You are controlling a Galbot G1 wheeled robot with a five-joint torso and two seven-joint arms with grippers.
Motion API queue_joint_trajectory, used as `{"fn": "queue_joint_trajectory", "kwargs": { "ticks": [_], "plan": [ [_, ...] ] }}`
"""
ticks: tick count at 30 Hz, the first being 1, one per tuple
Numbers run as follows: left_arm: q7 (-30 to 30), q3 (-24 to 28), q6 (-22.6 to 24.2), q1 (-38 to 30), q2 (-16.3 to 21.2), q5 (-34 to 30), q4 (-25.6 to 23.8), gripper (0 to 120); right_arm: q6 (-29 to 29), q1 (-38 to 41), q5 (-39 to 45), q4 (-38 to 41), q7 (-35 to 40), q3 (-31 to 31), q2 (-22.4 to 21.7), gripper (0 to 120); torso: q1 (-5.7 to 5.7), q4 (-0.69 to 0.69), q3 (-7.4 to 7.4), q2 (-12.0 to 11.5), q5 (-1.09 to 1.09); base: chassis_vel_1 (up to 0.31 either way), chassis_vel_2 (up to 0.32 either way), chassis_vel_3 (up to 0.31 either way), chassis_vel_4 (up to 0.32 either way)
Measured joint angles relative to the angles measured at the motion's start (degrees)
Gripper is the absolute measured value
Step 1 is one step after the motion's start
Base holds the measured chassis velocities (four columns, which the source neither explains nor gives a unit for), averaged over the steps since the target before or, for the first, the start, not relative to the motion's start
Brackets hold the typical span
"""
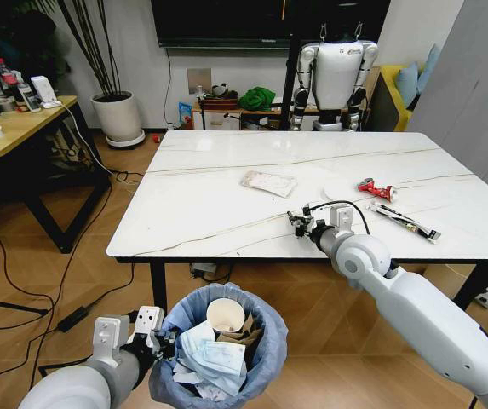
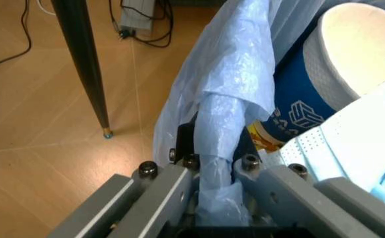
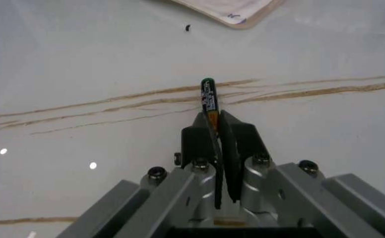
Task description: Pick up the trash bin and place the trash from the table into it.
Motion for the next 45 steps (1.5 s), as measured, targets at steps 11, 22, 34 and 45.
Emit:
{"fn": "queue_joint_trajectory", "kwargs": {
  "ticks": [11, 22, 34, 45],
  "plan": [
    [-0.1, 0.0, 0.0, 0.1, -0.1, 0.1, 0.0, 0, 0.2, -1.8, 2.3, 4.7, 0.2, 3.2, -1.3, 0, 0.0, 0.0, 0.01, 0.0, 0.0, 0.0, 0.0, 0.0, 0.0],
    [-0.2, 0.0, 0.0, -0.3, -0.2, -0.2, 0.0, 0, 3.1, -7.0, 9.8, 19.6, -9.8, 6.7, -4.9, 0, 0.0, -0.01, 0.0, 0.0, 0.0, 0.0, 0.0, 0.0, 0.0],
    [-1.9, -2.5, 0.0, 0.8, -1.0, -2.2, 0.0, 0, 3.1, -9.7, 8.0, 29.2, -27.6, 5.0, -7.9, 0, -0.01, 0.0, 0.0, 0.0, 0.0, 0.0, 0.0, 0.0, 0.0],
    [-2.8, -2.4, 0.0, -0.2, -1.1, -3.7, 0.0, 0, 2.9, -15.5, -0.2, 30.0, -35.3, 3.5, -10.0, 0, -0.01, -0.02, 0.0, 0.0, 0.01, 0.0, 0.0, 0.0, 0.0]
  ]
}}
